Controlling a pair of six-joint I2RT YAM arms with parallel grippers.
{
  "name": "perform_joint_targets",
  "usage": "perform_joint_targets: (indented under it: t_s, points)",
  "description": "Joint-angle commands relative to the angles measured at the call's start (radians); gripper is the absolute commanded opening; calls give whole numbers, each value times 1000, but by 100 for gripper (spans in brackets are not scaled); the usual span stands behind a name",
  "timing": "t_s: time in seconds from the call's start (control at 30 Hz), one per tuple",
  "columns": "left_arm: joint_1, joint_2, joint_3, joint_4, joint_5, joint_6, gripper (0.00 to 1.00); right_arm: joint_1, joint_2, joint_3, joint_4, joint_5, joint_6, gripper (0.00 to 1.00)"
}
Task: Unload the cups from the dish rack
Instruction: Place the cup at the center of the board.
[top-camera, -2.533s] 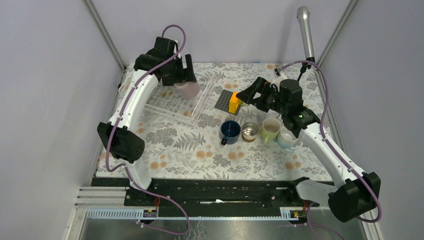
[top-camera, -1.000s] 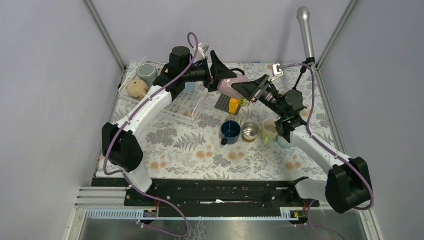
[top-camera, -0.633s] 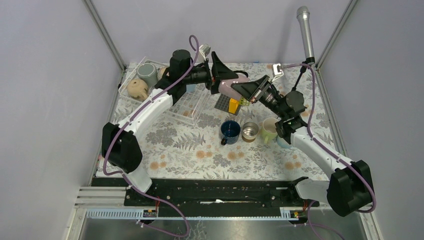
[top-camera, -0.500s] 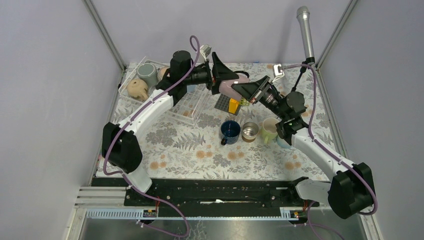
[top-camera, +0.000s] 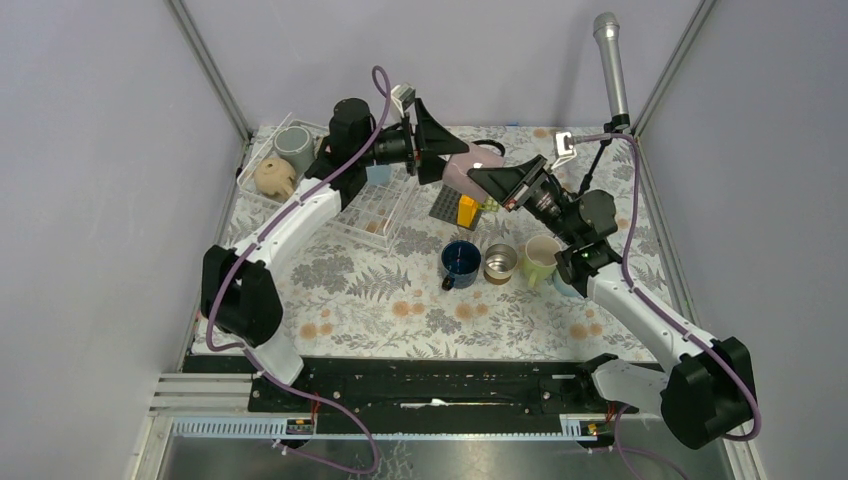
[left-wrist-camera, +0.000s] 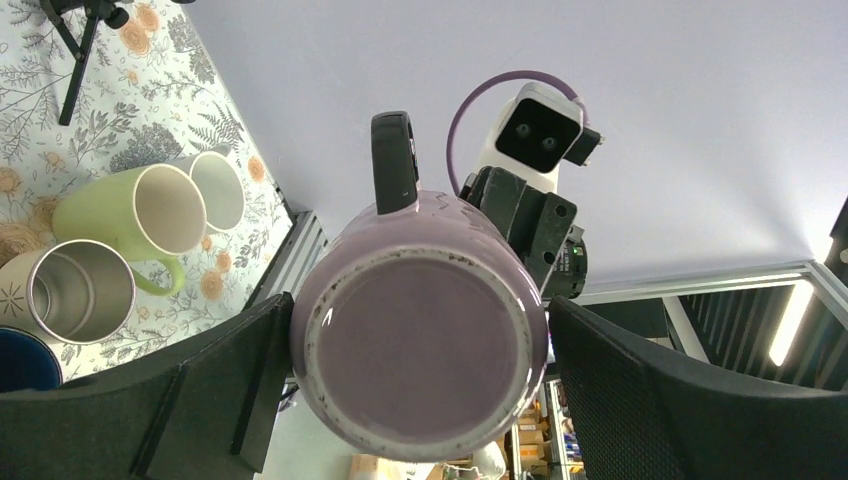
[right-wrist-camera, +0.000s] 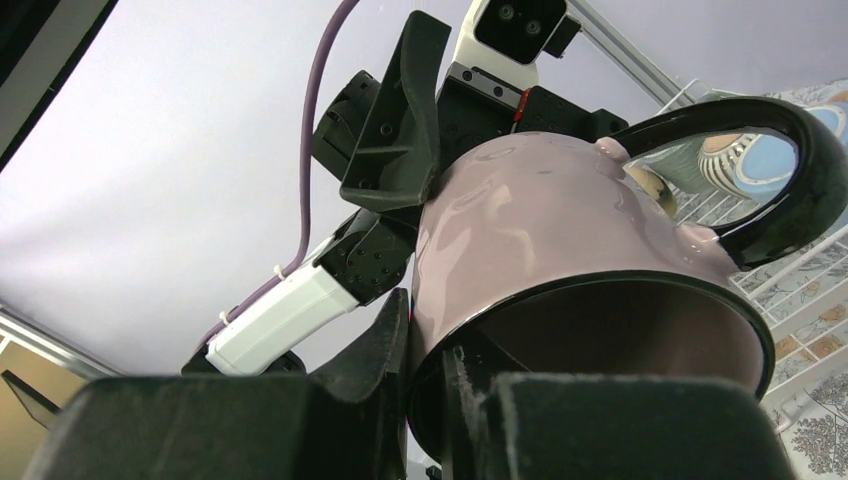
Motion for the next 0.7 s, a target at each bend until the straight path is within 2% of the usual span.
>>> perform_joint_targets:
  t_s: [0.0, 0.17, 0.4, 0.67]
  points:
    - [43, -97, 6, 135, 39, -28, 99, -10, -46, 7, 39, 55, -51, 0]
    - [60, -102, 11, 67, 24, 22, 99, -10, -79, 53, -116, 62, -120, 0]
    - [65, -103, 92, -231, -75, 262, 99, -10, -160, 190, -635, 134, -301, 0]
    - [63, -118, 103, -379, -166, 391, 99, -1, -185, 288, -1129, 253, -415, 0]
